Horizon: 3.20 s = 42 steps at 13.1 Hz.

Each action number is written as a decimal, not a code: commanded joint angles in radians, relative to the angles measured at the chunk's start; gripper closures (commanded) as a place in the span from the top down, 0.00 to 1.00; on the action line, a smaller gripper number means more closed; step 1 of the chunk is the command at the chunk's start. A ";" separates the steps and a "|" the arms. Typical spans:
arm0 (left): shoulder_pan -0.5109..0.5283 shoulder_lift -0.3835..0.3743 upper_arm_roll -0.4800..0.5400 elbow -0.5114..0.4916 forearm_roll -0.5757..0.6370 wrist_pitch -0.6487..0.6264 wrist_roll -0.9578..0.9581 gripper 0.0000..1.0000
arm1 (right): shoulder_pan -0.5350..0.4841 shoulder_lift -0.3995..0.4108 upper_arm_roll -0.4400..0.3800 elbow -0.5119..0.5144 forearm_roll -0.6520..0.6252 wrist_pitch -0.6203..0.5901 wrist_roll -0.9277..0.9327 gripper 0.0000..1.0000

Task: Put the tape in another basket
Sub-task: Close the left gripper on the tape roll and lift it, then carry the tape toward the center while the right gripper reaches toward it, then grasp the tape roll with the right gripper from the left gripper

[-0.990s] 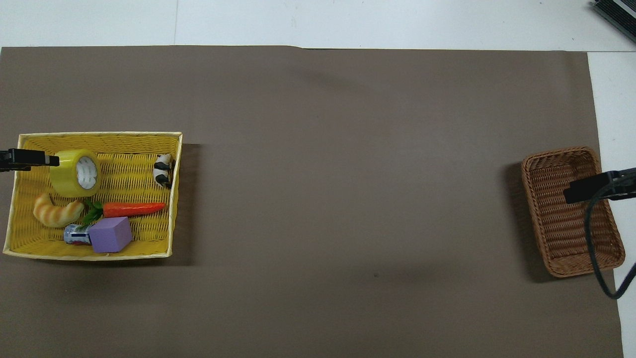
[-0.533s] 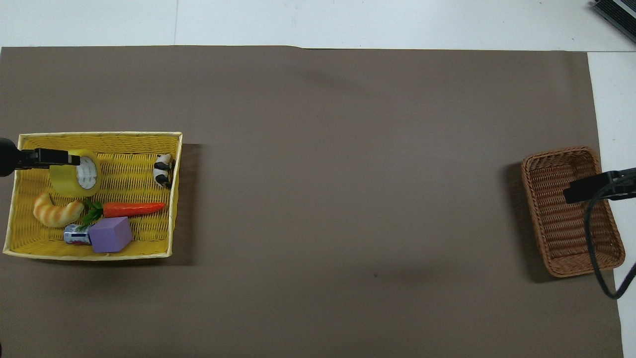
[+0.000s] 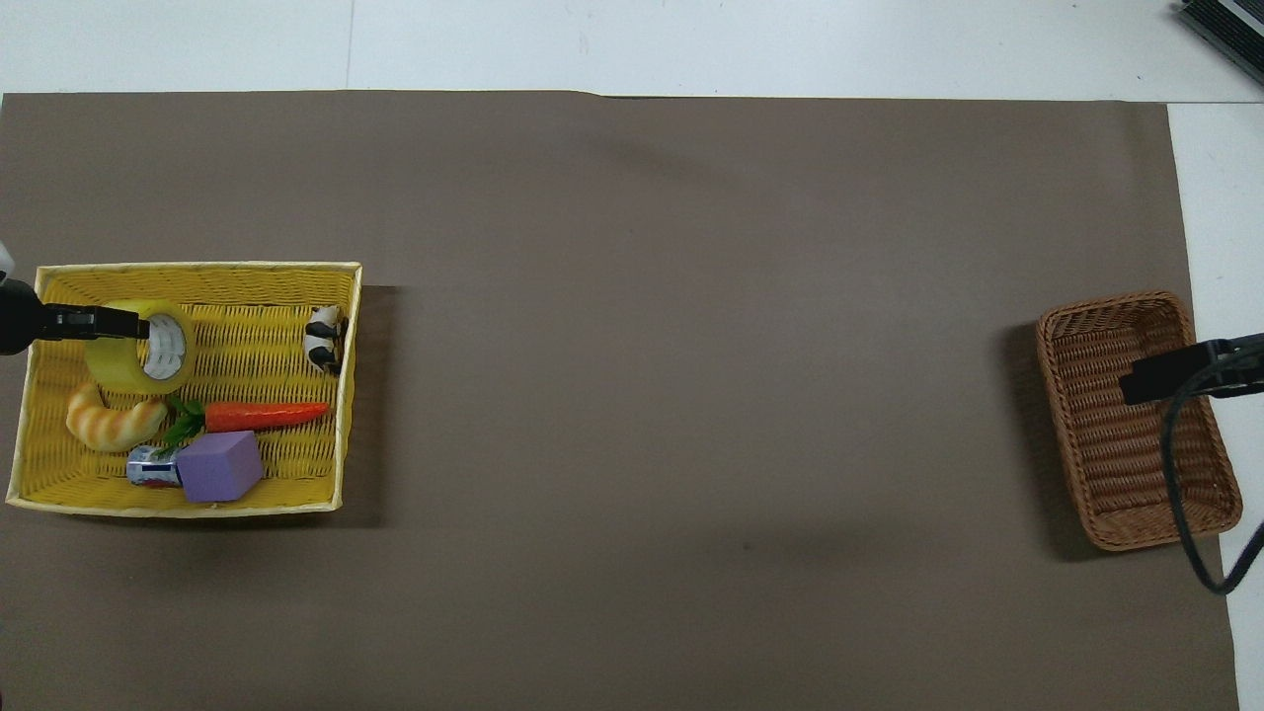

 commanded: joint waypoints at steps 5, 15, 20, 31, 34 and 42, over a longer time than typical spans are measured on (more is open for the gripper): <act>-0.073 -0.129 0.008 -0.016 0.017 0.005 0.008 0.00 | -0.010 -0.046 -0.002 -0.059 0.024 0.019 -0.020 1.00; -0.330 -0.210 -0.001 -0.042 -0.569 -0.066 -0.329 0.00 | -0.014 -0.087 -0.002 -0.347 0.287 0.270 -0.045 1.00; -0.450 -0.246 -0.003 -0.093 -0.909 0.045 -0.346 0.00 | -0.011 -0.086 -0.004 -0.478 0.588 0.411 -0.143 1.00; -0.809 -0.313 -0.020 -0.169 -1.327 0.376 -0.350 0.00 | 0.192 -0.063 -0.002 -0.525 0.882 0.678 -0.073 1.00; -0.870 -0.315 -0.032 -0.168 -1.356 0.446 -0.350 0.00 | 0.209 -0.052 -0.002 -0.512 0.883 0.712 -0.037 1.00; -0.897 -0.310 -0.079 -0.148 -1.362 0.502 -0.348 0.00 | 0.265 0.016 0.002 -0.458 0.851 0.787 0.104 1.00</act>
